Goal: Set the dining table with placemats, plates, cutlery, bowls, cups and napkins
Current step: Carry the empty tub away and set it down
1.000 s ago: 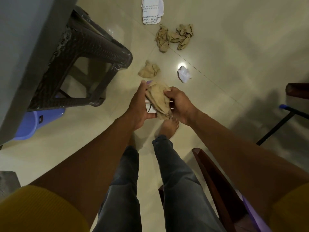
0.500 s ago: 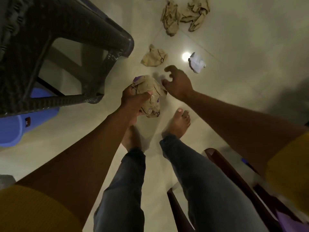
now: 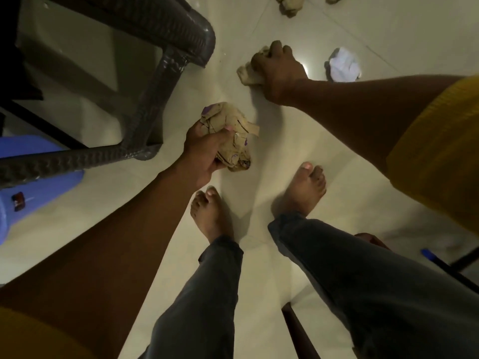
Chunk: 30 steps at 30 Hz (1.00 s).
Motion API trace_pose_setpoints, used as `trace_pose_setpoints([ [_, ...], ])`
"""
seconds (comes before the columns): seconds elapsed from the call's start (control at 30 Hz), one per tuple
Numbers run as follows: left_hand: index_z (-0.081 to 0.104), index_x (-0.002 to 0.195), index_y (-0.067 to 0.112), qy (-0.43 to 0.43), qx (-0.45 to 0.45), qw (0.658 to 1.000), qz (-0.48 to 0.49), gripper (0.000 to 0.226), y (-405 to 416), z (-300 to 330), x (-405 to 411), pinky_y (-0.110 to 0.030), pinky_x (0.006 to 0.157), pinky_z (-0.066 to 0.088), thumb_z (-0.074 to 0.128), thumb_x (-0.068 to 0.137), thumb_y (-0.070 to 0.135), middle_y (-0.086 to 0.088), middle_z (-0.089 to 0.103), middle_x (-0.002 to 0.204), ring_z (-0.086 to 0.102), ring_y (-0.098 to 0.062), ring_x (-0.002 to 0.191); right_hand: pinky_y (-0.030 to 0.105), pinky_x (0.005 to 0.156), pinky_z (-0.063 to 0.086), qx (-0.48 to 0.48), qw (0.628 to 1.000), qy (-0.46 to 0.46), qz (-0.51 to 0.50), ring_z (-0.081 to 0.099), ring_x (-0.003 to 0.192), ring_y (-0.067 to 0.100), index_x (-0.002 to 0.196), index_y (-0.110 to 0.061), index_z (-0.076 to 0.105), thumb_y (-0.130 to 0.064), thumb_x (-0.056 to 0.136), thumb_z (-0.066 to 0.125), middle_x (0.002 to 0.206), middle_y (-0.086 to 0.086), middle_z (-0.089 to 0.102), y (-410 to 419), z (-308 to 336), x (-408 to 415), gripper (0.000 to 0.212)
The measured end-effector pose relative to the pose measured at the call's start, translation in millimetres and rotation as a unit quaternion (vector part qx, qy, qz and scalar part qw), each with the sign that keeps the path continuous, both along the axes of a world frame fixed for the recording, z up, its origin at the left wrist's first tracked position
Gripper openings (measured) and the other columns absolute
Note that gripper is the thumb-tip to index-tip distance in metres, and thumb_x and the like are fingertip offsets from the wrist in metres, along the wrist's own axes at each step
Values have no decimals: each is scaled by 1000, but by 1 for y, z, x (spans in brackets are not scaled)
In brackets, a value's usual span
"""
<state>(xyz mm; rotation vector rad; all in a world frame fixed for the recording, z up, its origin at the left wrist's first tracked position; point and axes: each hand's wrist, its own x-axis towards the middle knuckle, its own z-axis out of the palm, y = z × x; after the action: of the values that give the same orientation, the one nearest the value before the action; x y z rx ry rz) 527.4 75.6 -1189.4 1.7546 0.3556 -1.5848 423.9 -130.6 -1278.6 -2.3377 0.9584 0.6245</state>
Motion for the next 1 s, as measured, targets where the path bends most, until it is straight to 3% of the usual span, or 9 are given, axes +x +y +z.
trace_pose_setpoints([
  [0.23, 57, 140, 23, -26, 101, 993, 50, 37, -6, 22, 7, -43, 62, 59, 58, 104, 13, -7, 69, 113, 69, -22, 93, 31, 78, 44, 133, 963, -126, -199, 62, 104, 38, 132, -13, 63, -28, 88, 62, 115, 22, 64, 36, 75, -17, 46],
  [0.4, 66, 133, 30, -55, 83, 994, 55, 33, -33, 51, -2, -47, 63, 62, 62, 100, 29, -6, 73, 126, 71, -32, 109, 32, 80, 49, 213, 927, -216, -222, 67, 97, 35, 123, -4, 69, -24, 86, 62, 106, 19, 71, 83, 146, -20, 43],
  [0.5, 69, 127, 19, -7, 50, 988, 145, 47, -57, 76, -14, -38, 69, 60, 43, 106, 52, -9, 77, 117, 74, -27, 97, 46, 100, 51, 271, 910, -206, -237, 60, 119, 32, 143, -12, 55, -53, 86, 42, 132, 16, 61, 97, 176, -21, 72],
  [0.6, 70, 122, 13, 27, 10, 986, 166, 73, -63, 88, -21, -44, 84, 61, 59, 88, 76, -10, 78, 113, 77, -28, 101, 52, 118, 34, 290, 916, -158, -229, 35, 145, 35, 154, -23, 43, -56, 86, 32, 159, 13, 39, 101, 192, -25, 77],
  [0.67, 67, 132, 14, 32, 14, 993, 117, 81, -64, 95, -27, -49, 84, 61, 78, 76, 71, -10, 74, 126, 73, -32, 112, 57, 107, 45, 336, 882, -204, -260, 52, 130, 34, 137, -18, 58, -49, 85, 39, 140, 13, 57, 97, 198, -31, 63],
  [0.77, 66, 132, 22, -31, 34, 996, 72, 44, -67, 97, -33, -51, 69, 64, 74, 94, 44, -9, 74, 123, 73, -33, 109, 56, 96, 54, 411, 795, -236, -379, 69, 105, 26, 118, -19, 67, -38, 88, 52, 114, 5, 71, 83, 194, -44, 39],
  [0.83, 65, 131, 22, -47, 34, 995, 83, 34, -71, 93, -37, -58, 75, 63, 70, 98, 31, -10, 73, 123, 71, -35, 109, 45, 91, 57, 397, 775, -222, -438, 70, 97, 18, 117, -29, 65, -41, 84, 56, 108, -3, 74, 71, 183, -56, 37],
  [0.9, 64, 131, 24, -56, 29, 995, 72, 31, -74, 88, -41, -63, 82, 61, 68, 100, 24, -11, 70, 126, 69, -37, 112, 37, 84, 52, 342, 808, -189, -440, 67, 88, 14, 120, -29, 62, -37, 87, 60, 98, -6, 74, 56, 165, -68, 34],
  [1.0, 60, 134, 26, -63, 35, 996, 54, 33, -78, 76, -47, -61, 85, 59, 65, 102, 21, -9, 67, 131, 67, -34, 114, 39, 91, 51, 172, 940, -85, -283, 65, 109, 29, 139, -19, 55, -38, 89, 62, 118, 10, 70, 26, 123, -93, 53],
])
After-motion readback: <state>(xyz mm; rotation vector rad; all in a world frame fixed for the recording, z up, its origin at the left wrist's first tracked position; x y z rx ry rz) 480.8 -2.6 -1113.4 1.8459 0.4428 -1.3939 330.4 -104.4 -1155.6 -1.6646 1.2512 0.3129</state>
